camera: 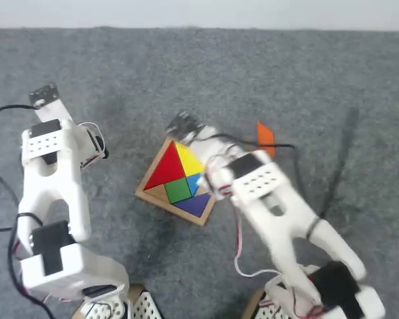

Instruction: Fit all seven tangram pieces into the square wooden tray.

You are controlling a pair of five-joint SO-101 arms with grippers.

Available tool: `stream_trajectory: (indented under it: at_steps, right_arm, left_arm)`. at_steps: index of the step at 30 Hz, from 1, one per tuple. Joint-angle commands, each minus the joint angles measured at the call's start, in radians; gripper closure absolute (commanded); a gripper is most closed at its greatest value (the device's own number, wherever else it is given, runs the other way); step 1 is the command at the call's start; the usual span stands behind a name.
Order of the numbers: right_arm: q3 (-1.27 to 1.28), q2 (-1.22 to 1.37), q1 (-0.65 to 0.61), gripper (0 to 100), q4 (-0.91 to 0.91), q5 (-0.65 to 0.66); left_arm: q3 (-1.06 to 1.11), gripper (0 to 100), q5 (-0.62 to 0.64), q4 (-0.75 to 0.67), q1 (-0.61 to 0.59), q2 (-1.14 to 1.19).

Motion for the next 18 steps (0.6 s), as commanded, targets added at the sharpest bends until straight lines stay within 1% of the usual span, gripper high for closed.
stream_trajectory:
  at_steps: [1,3,6,7,11,15,18]
  right_arm:
    - [-0.075,-0.053,0.13,93.6,0.018,0.018]
    - [-0.11,-0.002,0.185,91.0,0.024,0.0]
    - [-0.199,0.107,0.243,84.3,0.039,-0.157]
    - [-0.232,0.145,0.257,82.4,0.039,-0.19]
    - [-0.356,0.3,0.292,77.9,0.038,-0.249]
    - [-0.474,0.444,0.332,77.5,0.039,-0.311]
    - [-0.548,0.538,0.338,77.6,0.039,-0.315]
  left_arm:
    - [-0.012,81,-0.009,-0.014,-0.005,-0.012]
    - [-0.01,81,-0.009,-0.014,-0.003,-0.012]
    - [-0.008,81,-0.009,-0.014,-0.002,-0.012]
    - [-0.007,81,-0.009,-0.014,-0.002,-0.012]
    - [-0.004,81,-0.008,-0.014,0.0,-0.012]
    - [-0.004,81,-0.006,-0.014,0.0,-0.012]
    - [-0.004,81,-0.005,-0.014,0.0,-0.011]
